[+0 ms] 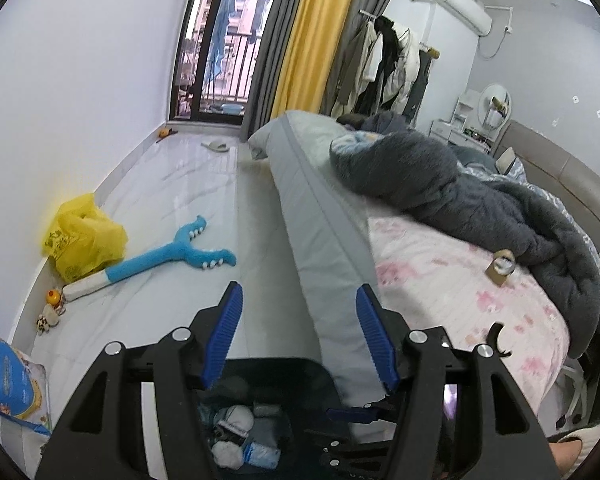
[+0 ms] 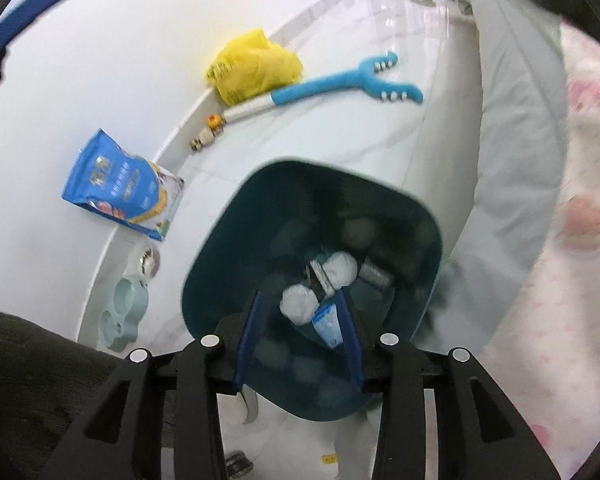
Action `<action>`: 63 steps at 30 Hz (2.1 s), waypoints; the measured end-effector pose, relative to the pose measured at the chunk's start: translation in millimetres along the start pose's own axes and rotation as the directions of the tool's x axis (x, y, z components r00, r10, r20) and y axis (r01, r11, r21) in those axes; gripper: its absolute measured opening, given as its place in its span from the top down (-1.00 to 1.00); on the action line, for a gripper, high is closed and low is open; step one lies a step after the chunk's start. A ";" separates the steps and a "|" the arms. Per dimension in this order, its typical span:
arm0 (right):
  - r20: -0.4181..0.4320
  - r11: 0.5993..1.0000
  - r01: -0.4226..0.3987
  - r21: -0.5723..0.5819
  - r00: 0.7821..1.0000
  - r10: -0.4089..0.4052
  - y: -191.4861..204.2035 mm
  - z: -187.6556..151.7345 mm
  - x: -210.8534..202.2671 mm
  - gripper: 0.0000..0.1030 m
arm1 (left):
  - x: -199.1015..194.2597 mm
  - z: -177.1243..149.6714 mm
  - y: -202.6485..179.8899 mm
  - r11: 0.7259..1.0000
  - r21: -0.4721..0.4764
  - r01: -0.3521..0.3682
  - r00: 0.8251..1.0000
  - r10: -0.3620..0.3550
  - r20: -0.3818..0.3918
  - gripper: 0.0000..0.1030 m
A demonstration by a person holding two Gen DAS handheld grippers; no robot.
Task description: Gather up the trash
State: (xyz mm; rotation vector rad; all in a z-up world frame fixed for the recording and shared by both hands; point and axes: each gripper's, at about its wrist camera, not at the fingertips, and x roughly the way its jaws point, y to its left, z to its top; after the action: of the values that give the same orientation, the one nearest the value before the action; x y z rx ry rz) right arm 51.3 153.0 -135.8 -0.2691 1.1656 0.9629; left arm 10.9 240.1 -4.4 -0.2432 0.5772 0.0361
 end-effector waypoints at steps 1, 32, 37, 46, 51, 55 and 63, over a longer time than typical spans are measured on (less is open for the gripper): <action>0.022 1.000 0.005 -0.008 1.000 -0.005 -0.9 1.7 -8.7 0.20 | -0.4 2.4 -4.6 1.000 0.003 0.003 1.000 -0.003 0.009 -0.23; 0.384 0.964 0.193 0.185 0.889 -0.252 -160.7 -14.6 -191.5 -0.05 | 41.5 -7.2 -132.2 0.965 0.168 0.200 0.980 -0.199 -0.027 -0.52; 0.390 0.950 0.222 0.219 0.873 -0.294 -180.6 -18.1 -201.9 -0.06 | 51.8 -21.7 -154.7 0.949 0.208 0.239 0.971 -0.231 -0.064 -0.54; 0.385 0.932 0.250 0.263 0.858 -0.339 -208.4 -30.5 -216.5 -0.11 | 71.0 -51.9 -186.7 0.918 0.247 0.312 0.946 -0.276 -0.168 -0.56; 0.386 0.925 0.264 0.273 0.851 -0.356 -213.4 -35.4 -221.4 -0.11 | 83.1 -66.8 -197.7 0.917 0.235 0.322 0.937 -0.273 -0.220 -0.56; 0.383 0.919 0.311 0.241 0.840 -0.384 -216.7 -38.3 -224.7 -0.11 | 96.6 -76.5 -205.7 0.922 0.218 0.320 0.931 -0.263 -0.253 -0.50; 0.362 0.898 0.414 0.153 0.822 -0.440 -227.1 -43.8 -225.8 -0.11 | 113.4 -82.4 -217.6 0.930 0.216 0.297 0.932 -0.233 -0.276 -0.14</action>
State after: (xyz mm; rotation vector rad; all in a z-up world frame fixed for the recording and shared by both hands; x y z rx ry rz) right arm 179.6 -121.6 -23.3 -0.2566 0.7219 0.5411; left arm 83.9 5.4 -85.6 -0.0729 0.7845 -0.3369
